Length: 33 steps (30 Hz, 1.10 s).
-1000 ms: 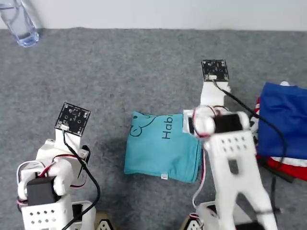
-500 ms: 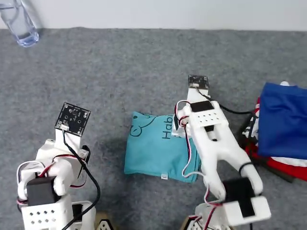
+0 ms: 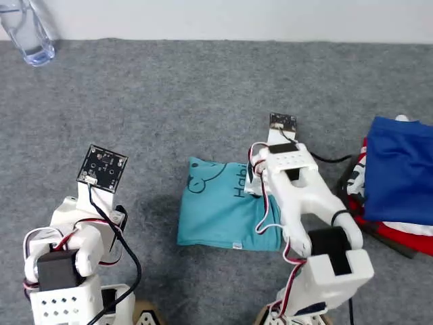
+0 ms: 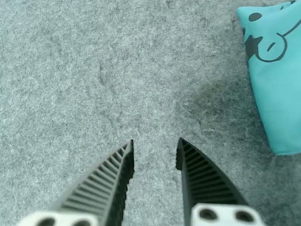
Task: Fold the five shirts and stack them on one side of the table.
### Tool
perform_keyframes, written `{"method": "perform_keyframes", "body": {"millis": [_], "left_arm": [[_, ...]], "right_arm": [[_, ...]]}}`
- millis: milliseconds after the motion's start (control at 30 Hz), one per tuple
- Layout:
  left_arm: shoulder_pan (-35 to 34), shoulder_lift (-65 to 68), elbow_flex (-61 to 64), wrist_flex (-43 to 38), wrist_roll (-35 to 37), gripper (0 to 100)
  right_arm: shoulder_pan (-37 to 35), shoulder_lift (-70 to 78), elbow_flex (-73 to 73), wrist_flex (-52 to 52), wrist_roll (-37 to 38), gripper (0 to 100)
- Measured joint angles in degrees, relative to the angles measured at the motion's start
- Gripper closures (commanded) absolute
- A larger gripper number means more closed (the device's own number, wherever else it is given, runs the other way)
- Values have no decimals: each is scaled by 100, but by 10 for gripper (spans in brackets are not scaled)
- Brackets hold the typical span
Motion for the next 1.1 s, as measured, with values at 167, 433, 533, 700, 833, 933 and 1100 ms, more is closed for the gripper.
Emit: {"method": "perform_keyframes", "body": {"millis": [167, 433, 533, 700, 833, 933, 1100], "left_arm": [[0, 0, 0, 0, 0, 859], [0, -35, 0, 0, 0, 861], [0, -53, 0, 0, 0, 862], [0, -53, 0, 0, 0, 862], [0, -53, 0, 9, 0, 862], [0, -53, 0, 9, 0, 862], [0, -53, 0, 9, 0, 862]], "right_arm": [[281, 88, -290, 440, 976, 991], [466, -158, -510, 536, 4325, 989], [571, -158, -809, 501, 5837, 990], [659, -158, -967, -79, 8009, 990], [651, 9, -976, -862, 9380, 990], [624, 422, -976, -1662, 9820, 990], [536, 844, -976, -2330, 9952, 980]]}}
